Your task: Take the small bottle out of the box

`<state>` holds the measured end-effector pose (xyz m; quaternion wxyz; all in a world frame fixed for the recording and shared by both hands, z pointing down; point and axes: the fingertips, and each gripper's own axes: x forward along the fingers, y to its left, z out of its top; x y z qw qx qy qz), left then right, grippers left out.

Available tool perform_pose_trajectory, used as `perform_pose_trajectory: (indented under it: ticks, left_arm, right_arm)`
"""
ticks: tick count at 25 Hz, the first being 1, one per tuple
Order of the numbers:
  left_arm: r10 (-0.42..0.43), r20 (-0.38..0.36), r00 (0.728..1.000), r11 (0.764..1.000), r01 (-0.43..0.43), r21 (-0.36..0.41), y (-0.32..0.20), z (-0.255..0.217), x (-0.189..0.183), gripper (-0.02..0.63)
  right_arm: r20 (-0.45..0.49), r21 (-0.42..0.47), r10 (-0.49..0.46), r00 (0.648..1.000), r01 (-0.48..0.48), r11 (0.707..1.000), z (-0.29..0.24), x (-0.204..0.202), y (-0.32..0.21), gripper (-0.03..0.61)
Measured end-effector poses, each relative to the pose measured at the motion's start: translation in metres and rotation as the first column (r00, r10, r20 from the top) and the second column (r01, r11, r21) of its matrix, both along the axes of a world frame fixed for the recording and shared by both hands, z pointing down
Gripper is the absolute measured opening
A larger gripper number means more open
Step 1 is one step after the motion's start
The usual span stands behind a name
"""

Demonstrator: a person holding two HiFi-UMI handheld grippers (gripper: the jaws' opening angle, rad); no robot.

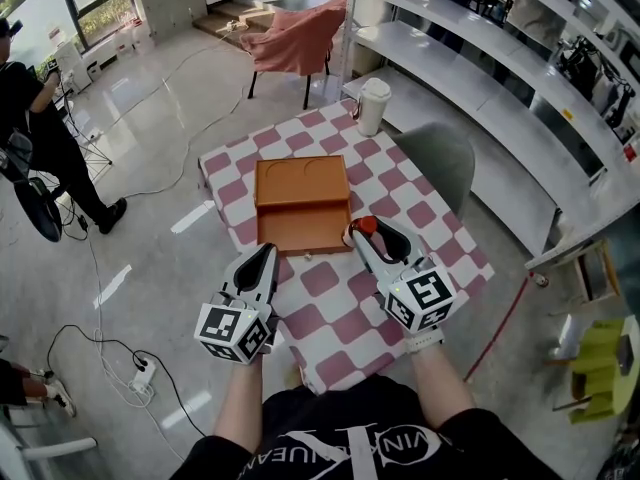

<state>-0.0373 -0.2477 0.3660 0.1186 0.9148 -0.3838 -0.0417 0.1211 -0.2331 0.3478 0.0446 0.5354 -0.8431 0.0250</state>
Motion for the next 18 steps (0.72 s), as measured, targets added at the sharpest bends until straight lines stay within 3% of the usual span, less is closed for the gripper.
perform_pose_trajectory:
  ticks: [18]
  left_arm:
    - [0.008, 0.005, 1.000, 1.000, -0.007, -0.015, -0.0025, 0.0063, 0.0015, 0.025]
  right_arm:
    - [0.001, -0.006, 0.021, 1.000, -0.021, 1.000, 0.0034, 0.0049, -0.0018, 0.140]
